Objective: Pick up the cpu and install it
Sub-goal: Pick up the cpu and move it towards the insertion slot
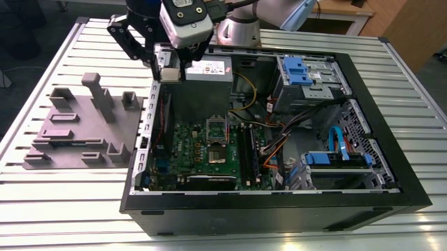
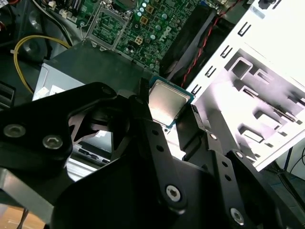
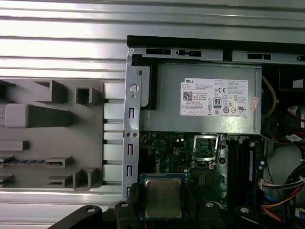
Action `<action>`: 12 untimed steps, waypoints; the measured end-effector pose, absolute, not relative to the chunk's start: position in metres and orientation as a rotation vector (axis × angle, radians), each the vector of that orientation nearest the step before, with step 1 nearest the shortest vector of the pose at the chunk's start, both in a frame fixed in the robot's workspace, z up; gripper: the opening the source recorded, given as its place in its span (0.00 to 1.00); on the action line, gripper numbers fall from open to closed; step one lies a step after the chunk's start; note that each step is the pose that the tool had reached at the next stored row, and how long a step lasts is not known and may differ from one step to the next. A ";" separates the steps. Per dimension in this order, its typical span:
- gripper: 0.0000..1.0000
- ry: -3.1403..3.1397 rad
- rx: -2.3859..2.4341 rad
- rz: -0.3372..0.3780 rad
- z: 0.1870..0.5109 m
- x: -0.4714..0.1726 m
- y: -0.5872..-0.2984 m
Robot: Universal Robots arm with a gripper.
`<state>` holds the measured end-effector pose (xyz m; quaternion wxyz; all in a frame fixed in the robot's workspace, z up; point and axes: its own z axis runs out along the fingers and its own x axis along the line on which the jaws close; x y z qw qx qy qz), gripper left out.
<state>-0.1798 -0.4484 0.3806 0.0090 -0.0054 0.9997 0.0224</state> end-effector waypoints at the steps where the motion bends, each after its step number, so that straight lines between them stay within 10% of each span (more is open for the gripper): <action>1: 0.47 3.123 -0.017 0.070 0.381 -0.179 -0.448; 12: 0.47 3.123 -0.017 0.070 0.381 -0.176 -0.448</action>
